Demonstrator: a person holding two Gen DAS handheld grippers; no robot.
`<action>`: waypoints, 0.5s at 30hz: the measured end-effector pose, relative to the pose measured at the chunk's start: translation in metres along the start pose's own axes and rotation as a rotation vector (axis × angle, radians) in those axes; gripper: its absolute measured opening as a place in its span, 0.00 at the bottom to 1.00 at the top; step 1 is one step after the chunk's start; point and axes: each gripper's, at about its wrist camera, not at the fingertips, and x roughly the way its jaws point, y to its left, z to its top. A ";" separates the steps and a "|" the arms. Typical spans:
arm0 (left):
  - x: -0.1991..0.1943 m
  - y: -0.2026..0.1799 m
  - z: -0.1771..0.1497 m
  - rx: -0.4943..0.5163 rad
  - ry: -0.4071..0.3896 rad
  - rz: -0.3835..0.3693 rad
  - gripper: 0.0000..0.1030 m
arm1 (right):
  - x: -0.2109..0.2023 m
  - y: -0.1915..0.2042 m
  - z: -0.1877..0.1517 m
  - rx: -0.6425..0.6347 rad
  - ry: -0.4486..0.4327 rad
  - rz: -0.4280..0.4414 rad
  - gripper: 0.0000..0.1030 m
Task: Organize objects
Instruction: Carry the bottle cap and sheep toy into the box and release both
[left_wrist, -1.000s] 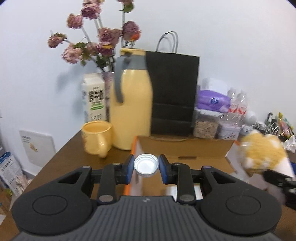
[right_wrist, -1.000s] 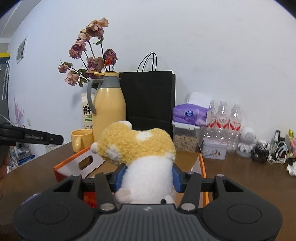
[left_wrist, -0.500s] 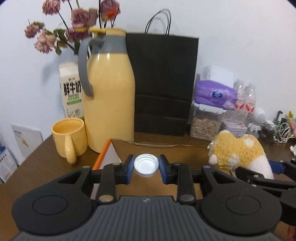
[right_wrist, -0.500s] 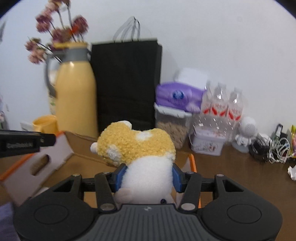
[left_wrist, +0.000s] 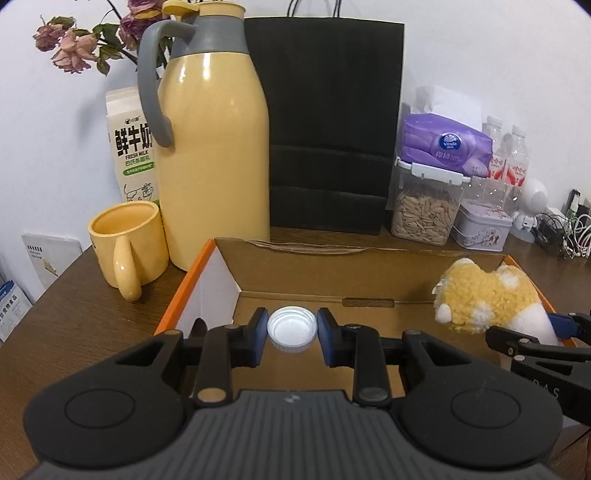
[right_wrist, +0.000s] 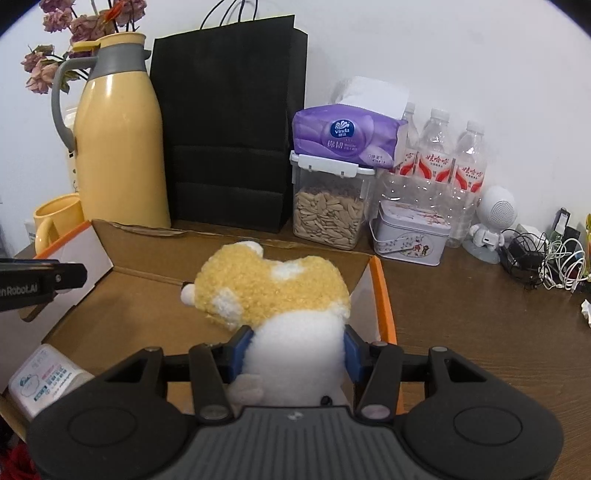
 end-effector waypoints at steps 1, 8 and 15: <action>-0.001 -0.001 -0.001 0.005 0.000 0.001 0.29 | -0.001 0.000 0.000 0.004 0.001 0.003 0.49; -0.008 -0.003 -0.001 0.008 -0.042 0.038 0.78 | -0.010 -0.003 0.001 0.017 -0.023 0.004 0.86; -0.015 -0.005 -0.001 0.017 -0.077 0.048 1.00 | -0.014 0.000 0.001 0.017 -0.027 0.022 1.00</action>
